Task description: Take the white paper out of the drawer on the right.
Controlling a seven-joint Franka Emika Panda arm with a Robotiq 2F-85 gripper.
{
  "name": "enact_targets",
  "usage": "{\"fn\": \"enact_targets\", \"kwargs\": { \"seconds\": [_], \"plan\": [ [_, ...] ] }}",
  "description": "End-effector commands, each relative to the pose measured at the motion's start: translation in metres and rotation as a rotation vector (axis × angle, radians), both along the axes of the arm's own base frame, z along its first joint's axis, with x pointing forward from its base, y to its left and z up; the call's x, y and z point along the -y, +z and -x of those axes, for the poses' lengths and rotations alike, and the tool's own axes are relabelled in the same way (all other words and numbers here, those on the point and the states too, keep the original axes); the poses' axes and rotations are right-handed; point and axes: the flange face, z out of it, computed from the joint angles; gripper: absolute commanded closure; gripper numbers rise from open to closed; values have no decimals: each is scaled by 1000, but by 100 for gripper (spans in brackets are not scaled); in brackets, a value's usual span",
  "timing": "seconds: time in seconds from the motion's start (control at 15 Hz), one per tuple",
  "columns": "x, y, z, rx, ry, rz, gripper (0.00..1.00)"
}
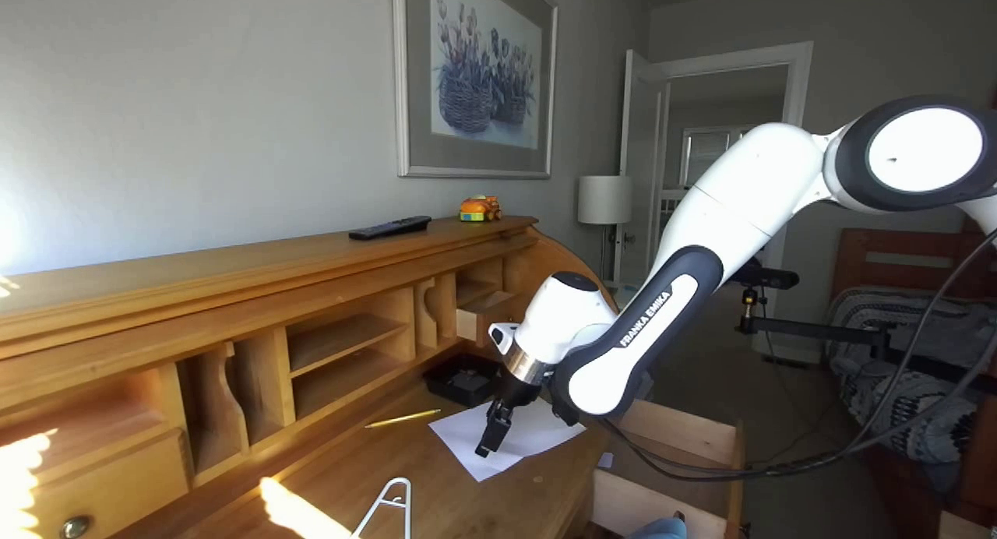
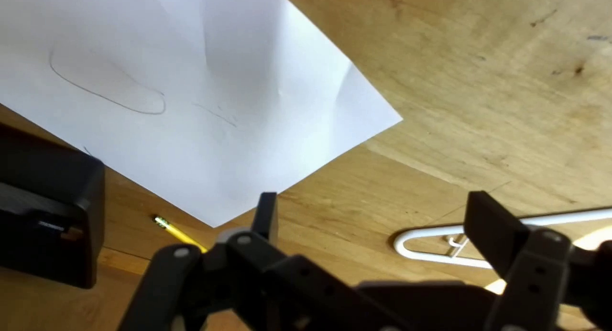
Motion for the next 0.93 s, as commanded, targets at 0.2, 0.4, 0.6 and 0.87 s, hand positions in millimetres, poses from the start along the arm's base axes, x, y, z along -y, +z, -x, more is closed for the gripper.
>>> {"fn": "enact_targets", "kwargs": {
  "seconds": [0.2,0.4,0.6,0.87],
  "plan": [
    [48,54,2,-90,-339,-55,0],
    [66,82,10,-111,-501,-53,0],
    [77,104,24,-144,-666,-66,0],
    [79,116,54,-296,-793,-66,0]
  ]
}}
